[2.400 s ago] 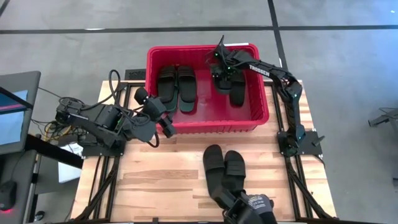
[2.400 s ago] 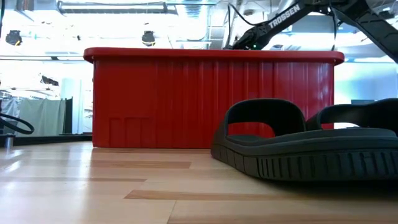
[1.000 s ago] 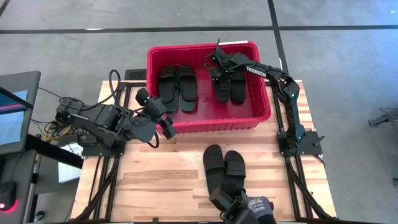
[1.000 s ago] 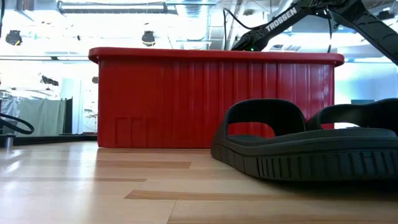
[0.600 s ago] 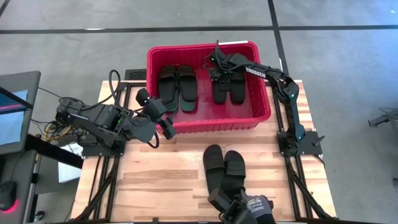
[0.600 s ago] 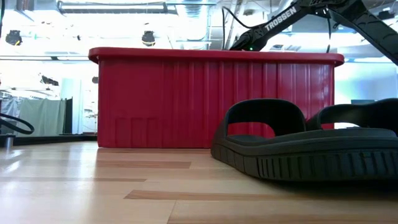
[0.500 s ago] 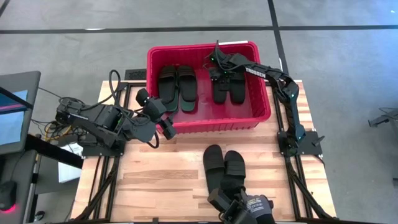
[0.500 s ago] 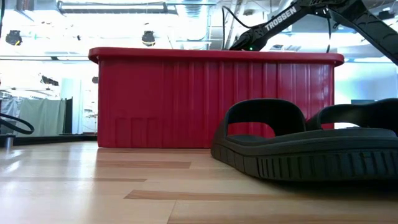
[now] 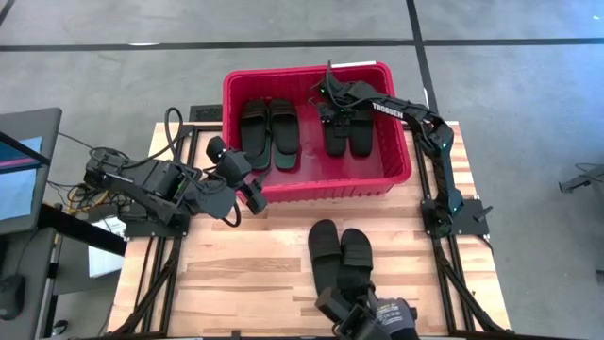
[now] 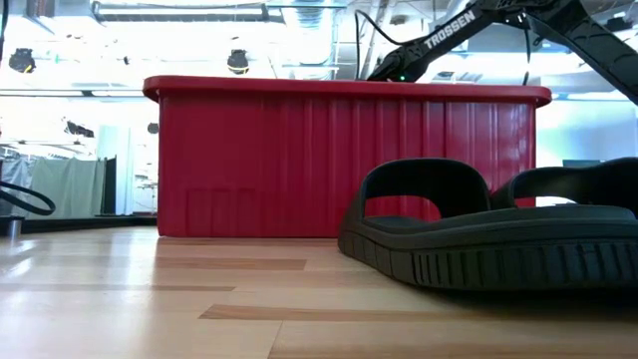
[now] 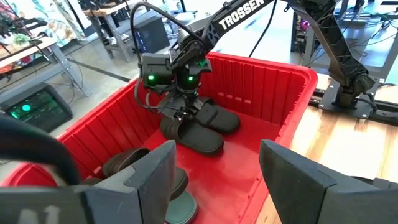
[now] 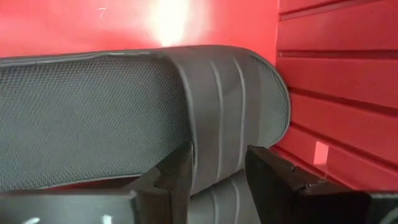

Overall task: Pick and place slides into bin
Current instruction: Put the black slide into the red bin

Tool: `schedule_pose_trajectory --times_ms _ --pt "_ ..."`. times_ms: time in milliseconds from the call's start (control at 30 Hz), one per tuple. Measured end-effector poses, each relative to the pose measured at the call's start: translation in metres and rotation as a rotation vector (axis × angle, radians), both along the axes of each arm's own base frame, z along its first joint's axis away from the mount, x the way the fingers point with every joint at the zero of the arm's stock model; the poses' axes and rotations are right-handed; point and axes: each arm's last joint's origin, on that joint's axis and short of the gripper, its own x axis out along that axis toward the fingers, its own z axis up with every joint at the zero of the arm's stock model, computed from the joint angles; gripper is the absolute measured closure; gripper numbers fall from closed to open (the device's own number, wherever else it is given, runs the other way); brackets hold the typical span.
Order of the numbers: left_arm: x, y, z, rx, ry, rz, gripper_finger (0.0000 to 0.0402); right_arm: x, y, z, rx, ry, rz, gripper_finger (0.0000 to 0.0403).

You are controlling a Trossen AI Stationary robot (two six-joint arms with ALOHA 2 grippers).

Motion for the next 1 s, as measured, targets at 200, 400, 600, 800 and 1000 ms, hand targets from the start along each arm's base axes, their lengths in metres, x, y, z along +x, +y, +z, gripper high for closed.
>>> schedule_pose_trajectory --times_ms 200,400,600,800,1000 --pt "0.0 0.0 0.0 0.001 0.001 -0.001 0.0182 0.0063 0.0049 0.0008 -0.014 -0.014 0.01 0.026" --pt "0.0002 -0.0009 -0.0007 -0.017 0.011 -0.028 0.0182 0.0073 0.005 0.0012 -0.016 -0.027 0.002 0.0224" --pt "0.0 -0.0013 -0.0012 -0.027 0.02 -0.044 0.0181 0.0073 0.0058 0.0012 -0.031 -0.008 -0.005 0.0179" --pt "0.0001 -0.0013 -0.0014 -0.026 0.021 -0.044 0.0181 0.0084 0.0081 0.0017 -0.064 0.024 -0.015 0.017" --pt "-0.0006 -0.0018 -0.0022 -0.025 0.033 -0.049 0.0181 0.0074 0.0101 0.0017 -0.08 0.063 -0.024 0.0174"
